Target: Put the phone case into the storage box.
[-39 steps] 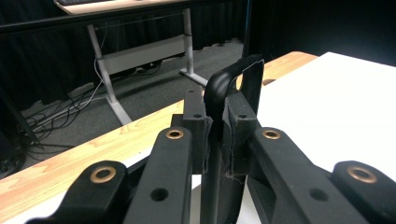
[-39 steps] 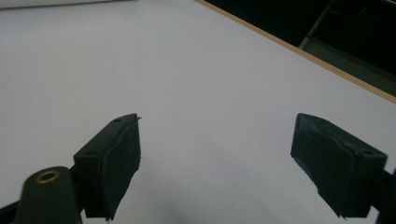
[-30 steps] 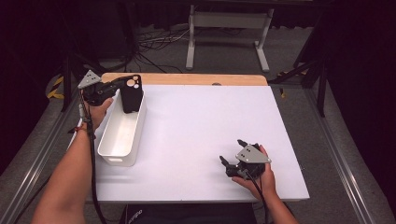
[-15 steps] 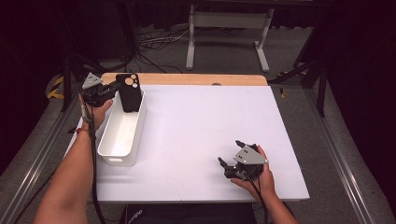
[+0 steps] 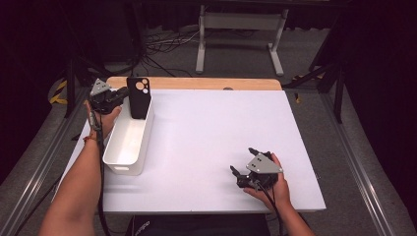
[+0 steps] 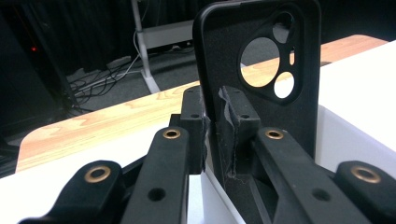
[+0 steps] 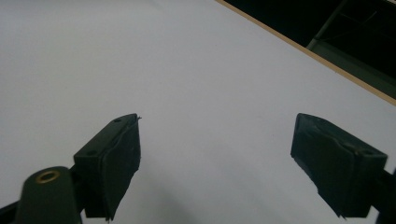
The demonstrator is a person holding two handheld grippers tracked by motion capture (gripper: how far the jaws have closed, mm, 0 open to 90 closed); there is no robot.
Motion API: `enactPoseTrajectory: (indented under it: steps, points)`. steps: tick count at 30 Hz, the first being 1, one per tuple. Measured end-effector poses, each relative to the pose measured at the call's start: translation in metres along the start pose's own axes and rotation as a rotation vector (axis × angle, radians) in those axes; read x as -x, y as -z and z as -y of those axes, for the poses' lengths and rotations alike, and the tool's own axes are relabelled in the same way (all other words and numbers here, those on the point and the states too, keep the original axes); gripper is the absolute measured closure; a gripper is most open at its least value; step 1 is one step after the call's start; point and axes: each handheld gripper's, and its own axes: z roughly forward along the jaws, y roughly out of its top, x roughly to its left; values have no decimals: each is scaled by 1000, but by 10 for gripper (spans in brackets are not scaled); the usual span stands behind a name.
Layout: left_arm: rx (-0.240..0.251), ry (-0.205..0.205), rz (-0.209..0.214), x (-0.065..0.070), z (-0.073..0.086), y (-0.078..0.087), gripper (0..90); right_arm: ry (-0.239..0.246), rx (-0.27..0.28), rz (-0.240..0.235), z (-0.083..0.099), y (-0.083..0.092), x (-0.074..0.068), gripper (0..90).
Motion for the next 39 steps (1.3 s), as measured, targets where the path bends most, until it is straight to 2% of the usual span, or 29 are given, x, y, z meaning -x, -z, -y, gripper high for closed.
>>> enactPoseTrajectory:
  steps: [6,9,15,16,22,29,39]
  points:
    - [15,-10,-14,1,-1,7,781,5,4,5,-1,2,0,168]
    - [43,-5,-7,2,-5,14,781,4,11,10,-2,2,1,168]
    - [40,-14,2,6,-9,22,782,3,25,4,-4,5,2,168]
    - [51,-15,11,9,-9,26,782,1,31,0,-4,5,2,168]
    - [40,-19,9,13,-9,33,786,-1,41,-11,-5,5,4,168]
    - [56,-24,18,18,-12,41,775,3,59,-22,-7,5,5,168]
    - [67,-71,32,35,-16,59,753,7,71,-34,-7,5,9,168]
